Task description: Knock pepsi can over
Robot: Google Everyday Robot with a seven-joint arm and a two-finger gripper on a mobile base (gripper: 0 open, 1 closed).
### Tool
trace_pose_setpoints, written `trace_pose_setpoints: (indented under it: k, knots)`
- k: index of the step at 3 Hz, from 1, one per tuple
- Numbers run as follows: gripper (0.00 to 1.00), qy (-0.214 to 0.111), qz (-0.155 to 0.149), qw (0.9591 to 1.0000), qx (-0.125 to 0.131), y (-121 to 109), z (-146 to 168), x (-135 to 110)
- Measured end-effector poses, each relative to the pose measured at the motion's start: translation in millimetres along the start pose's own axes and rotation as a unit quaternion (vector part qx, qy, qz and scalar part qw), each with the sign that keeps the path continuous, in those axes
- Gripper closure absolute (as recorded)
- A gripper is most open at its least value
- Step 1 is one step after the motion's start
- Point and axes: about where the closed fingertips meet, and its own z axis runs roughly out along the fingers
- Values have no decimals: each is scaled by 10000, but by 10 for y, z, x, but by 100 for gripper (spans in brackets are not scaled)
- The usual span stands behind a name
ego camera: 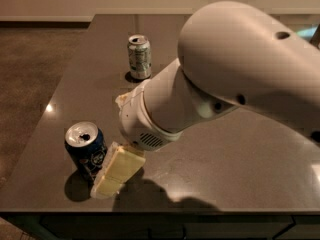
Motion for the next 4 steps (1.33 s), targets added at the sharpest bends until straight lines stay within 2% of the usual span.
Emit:
trace_pose_setpoints:
  k: [1, 3, 4]
  knots:
    - [0, -62, -56, 9999, -81, 104, 131, -152]
    - [0, -41, -216, 9996, -202, 195, 351, -273]
    - [17, -20, -269, 9994, -229, 201, 415, -334]
